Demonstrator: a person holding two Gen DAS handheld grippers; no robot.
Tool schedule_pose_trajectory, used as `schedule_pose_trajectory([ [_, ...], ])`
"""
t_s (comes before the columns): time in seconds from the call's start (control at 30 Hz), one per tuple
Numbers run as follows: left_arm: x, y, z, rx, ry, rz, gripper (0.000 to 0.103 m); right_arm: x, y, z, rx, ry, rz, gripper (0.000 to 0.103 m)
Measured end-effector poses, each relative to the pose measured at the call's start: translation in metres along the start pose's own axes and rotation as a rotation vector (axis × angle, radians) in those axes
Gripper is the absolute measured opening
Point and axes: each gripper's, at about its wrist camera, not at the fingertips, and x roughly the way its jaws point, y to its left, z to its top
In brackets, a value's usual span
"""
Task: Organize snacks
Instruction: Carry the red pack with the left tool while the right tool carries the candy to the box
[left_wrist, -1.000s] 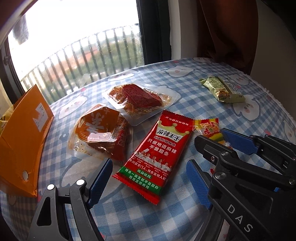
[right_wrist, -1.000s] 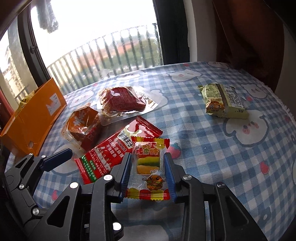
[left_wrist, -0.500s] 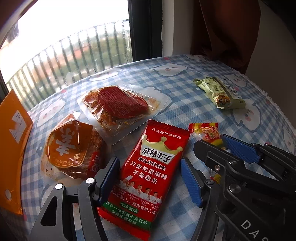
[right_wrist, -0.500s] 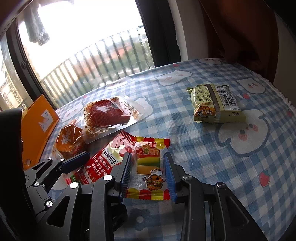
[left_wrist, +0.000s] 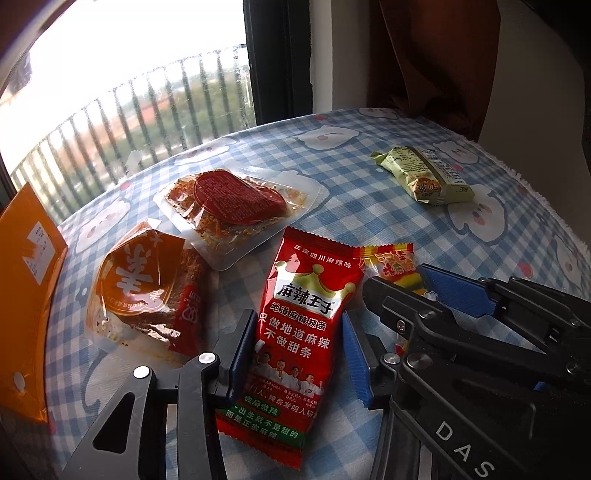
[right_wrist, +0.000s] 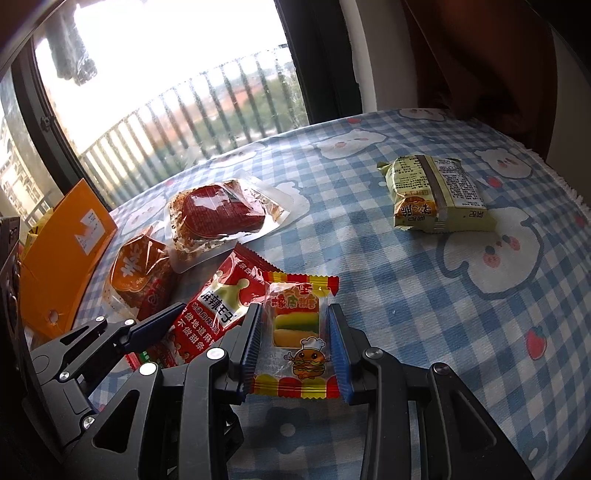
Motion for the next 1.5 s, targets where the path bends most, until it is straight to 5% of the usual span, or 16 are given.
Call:
schedule_pose_trajectory([
  [0.87,-0.077,0.059,-0.001,-0.088,-0.112,-0.062,0.042,-0.060,0.086,0.016,-0.124,-0.110,-0.014,0.038],
  [1.5,-0.141,0.150,0.017,-0.207,-0.253,0.059,0.042,-0.083,0.190,0.057,-0.235,-0.240,0.098,0.038],
])
